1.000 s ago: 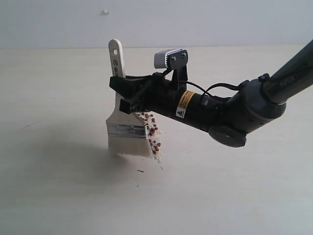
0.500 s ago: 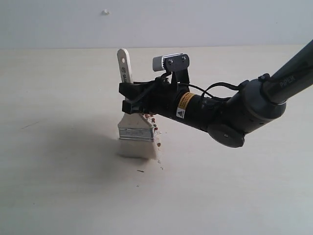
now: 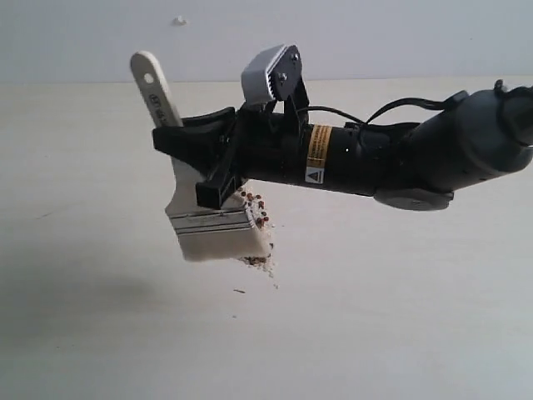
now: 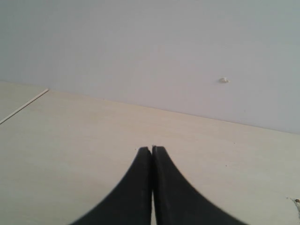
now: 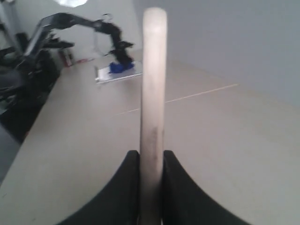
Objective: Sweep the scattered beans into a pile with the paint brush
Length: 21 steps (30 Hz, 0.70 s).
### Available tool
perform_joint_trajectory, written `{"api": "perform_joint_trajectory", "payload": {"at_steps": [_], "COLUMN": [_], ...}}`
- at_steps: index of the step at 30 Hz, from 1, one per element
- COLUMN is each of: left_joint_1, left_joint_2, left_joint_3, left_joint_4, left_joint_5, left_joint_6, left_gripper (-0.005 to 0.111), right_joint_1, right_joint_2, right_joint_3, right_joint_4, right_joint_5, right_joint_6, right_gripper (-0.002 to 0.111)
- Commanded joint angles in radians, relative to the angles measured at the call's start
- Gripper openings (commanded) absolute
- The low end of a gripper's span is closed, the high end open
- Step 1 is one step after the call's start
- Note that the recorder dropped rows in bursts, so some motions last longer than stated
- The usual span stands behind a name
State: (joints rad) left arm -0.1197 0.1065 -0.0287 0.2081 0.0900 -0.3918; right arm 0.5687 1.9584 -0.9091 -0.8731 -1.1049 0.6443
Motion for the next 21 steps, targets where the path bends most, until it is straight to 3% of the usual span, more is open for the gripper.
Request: {"api": "perform_joint_trajectory", "payload": {"at_steps": [1, 4, 11, 21], "left_joint_1": [-0.004, -0.004, -0.004, -0.004], "left_joint_2": [-0.003, -0.003, -0.003, -0.003], "left_joint_3": [0.005, 0.005, 0.005, 0.005], "left_joint_4": [-0.006, -0.006, -0.006, -0.006], "left_joint_5": [-0.002, -0.002, -0.001, -0.001], "left_joint_6": [-0.003, -0.003, -0.003, -0.003], "left_gripper": [0.000, 0.000, 0.000, 0.000], "right_joint_1": [-0.002, -0.034, -0.159, -0.173], "right_joint_2": [-0.081, -0.110, -0.126, -0.023], "right_joint_3": [-0.005, -0.005, -0.005, -0.005], "right_joint_4": [-0.269, -0.416, -0.695, -0.695], "right_joint_5": [-0.037, -0.116, -0.116, -0.116], "right_joint_6": [0.062, 0.088, 0.115, 0.111], "right_gripper": [0.000, 0.000, 0.000, 0.000]}}
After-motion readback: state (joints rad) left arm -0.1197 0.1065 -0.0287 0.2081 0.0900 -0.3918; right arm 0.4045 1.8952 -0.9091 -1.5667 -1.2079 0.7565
